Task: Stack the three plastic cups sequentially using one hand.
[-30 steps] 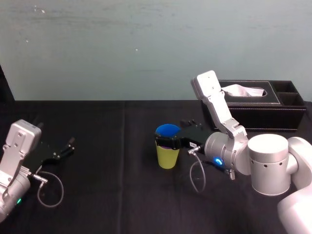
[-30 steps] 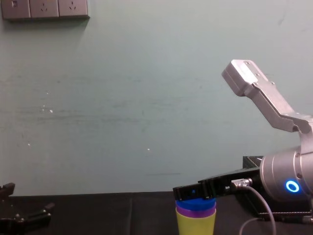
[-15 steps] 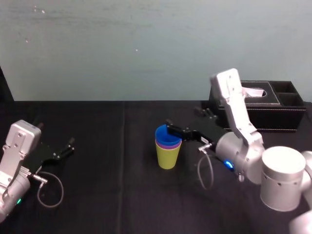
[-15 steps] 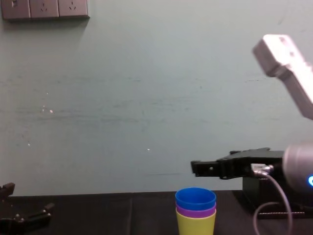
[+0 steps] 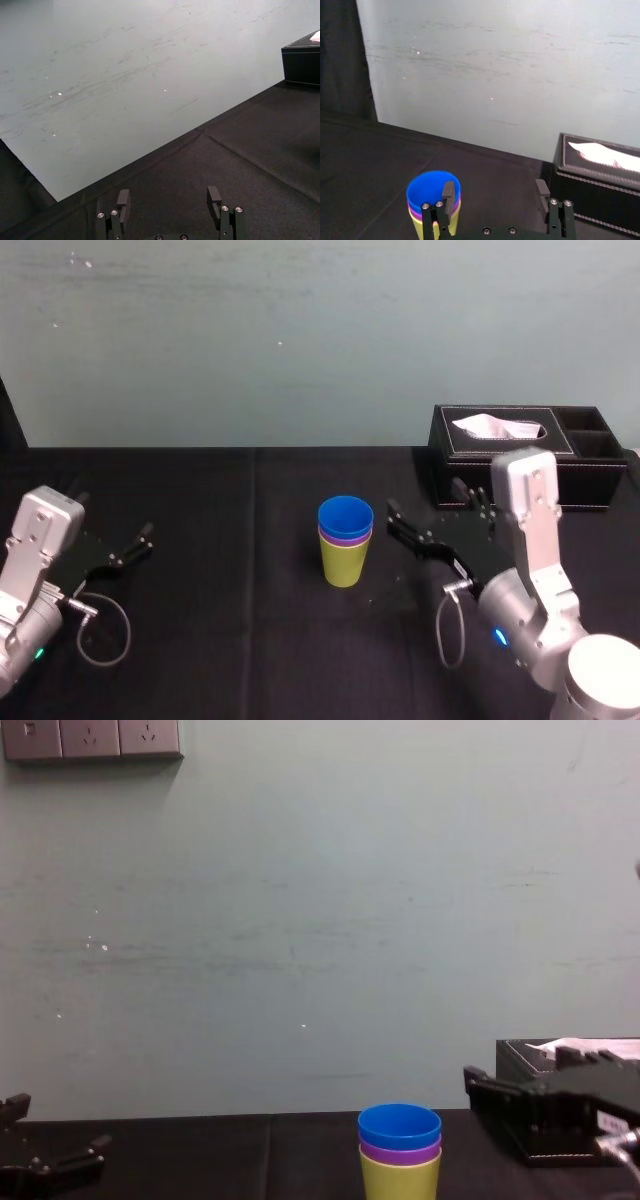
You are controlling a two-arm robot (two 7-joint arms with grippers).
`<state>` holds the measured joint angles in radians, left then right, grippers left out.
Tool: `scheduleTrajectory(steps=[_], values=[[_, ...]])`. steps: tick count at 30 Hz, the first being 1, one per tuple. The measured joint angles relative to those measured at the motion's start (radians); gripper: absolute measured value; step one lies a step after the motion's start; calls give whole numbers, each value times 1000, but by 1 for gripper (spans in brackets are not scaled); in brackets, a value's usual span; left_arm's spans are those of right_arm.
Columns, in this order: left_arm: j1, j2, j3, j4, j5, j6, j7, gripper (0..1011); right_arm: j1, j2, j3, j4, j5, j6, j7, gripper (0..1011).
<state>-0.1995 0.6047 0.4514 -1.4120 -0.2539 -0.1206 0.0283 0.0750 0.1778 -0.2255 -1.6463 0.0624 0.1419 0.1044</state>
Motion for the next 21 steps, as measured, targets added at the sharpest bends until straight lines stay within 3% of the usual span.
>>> scheduleTrajectory(steps=[5, 9, 15, 21], values=[[0, 0, 0, 0, 0, 0, 0, 1000, -43, -35, 20, 46, -28, -101, -47, 1003], [0, 0, 0, 0, 0, 0, 0, 1000, -52, -61, 26, 75, -60, -141, -87, 1002], [0, 0, 0, 0, 0, 0, 0, 1000, -46, -86, 31, 107, -82, -154, -99, 1003], [0, 0, 0, 0, 0, 0, 0, 1000, -46, -85, 31, 106, -82, -154, -98, 1003]])
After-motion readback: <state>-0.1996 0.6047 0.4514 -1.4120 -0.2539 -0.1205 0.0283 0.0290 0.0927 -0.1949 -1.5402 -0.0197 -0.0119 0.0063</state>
